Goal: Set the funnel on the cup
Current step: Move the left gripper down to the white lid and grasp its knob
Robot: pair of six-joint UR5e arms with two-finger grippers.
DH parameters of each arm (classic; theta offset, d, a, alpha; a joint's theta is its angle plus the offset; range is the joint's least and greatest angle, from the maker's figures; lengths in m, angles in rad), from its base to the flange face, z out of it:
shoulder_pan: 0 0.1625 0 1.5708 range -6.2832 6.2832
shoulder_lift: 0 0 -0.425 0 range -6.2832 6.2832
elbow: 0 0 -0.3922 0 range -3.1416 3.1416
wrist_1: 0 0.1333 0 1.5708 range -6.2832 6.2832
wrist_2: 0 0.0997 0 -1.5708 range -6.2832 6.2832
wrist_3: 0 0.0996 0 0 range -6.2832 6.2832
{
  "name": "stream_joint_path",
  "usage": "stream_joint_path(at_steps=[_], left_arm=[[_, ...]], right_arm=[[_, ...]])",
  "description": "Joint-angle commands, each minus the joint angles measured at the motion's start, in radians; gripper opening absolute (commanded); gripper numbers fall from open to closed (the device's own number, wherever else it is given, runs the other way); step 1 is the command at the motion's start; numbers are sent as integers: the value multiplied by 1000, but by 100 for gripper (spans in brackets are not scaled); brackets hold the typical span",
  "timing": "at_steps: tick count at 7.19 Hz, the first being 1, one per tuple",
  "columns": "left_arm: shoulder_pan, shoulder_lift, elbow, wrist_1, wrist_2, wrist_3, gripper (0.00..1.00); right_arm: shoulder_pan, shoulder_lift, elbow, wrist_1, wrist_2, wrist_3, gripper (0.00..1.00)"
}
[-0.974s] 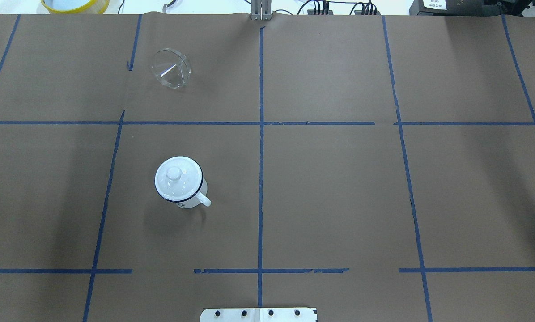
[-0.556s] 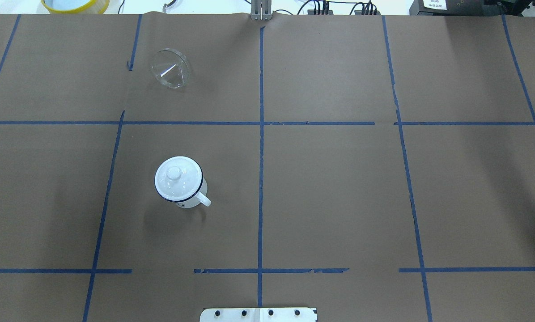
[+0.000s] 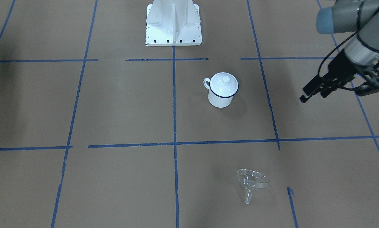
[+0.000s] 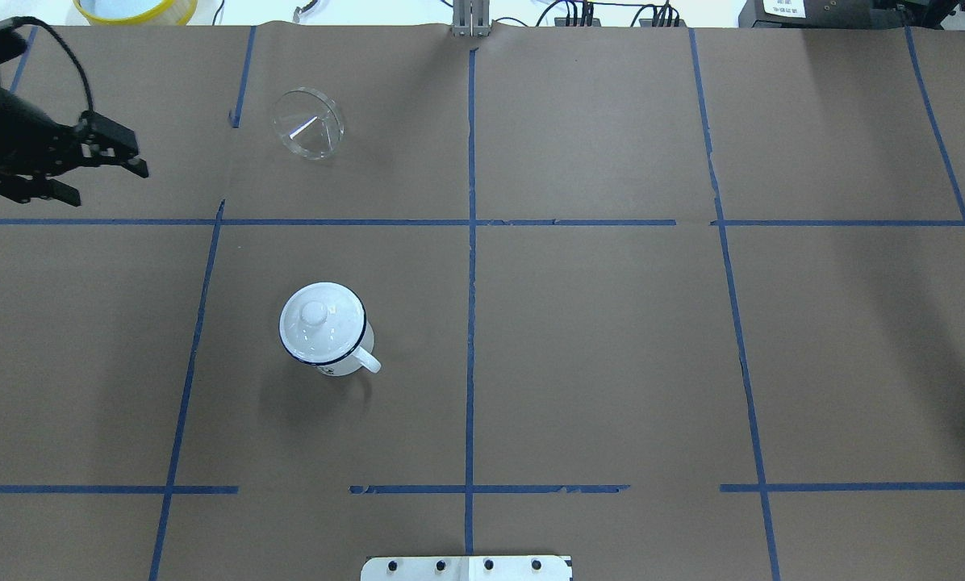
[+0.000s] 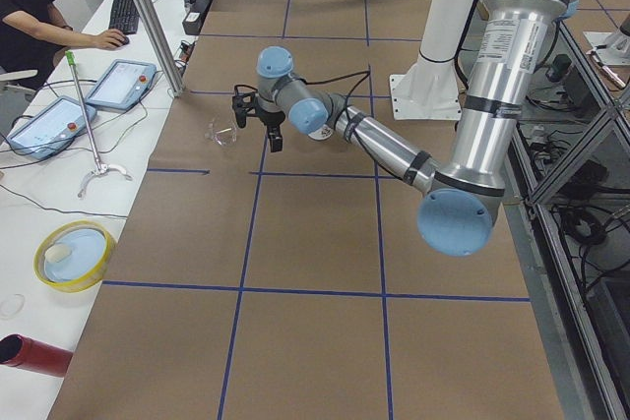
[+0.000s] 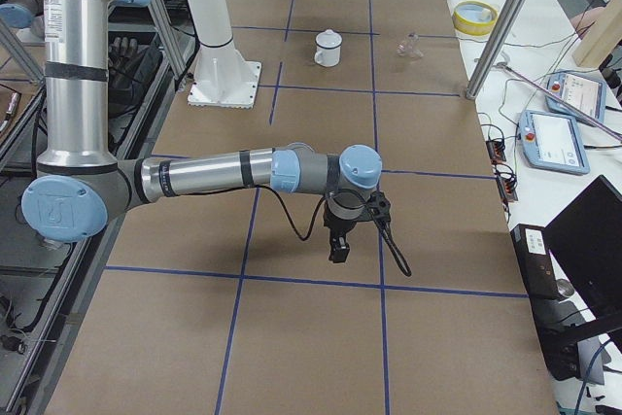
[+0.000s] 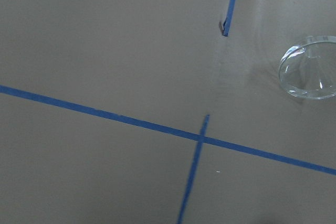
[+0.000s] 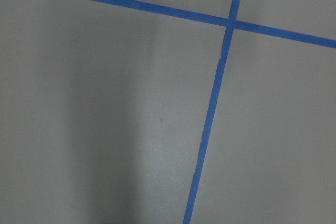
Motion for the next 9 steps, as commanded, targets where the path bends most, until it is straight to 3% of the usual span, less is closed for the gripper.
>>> stream_joint_path(at_steps=[1,3,6,9], left_arm=[[119,-163,-24,233,89,-107,100],[225,-201,-38,238,161,-271,99],[336,-203,-59,278,161,-340,96],[356,-209,-52,278,164,-342,96]], right_arm=[[0,0,0,0,0,-1,100],[0,0,0,0,0,-1,100],[0,0,0,0,0,-1,100],[0,0,0,0,0,-1,100]])
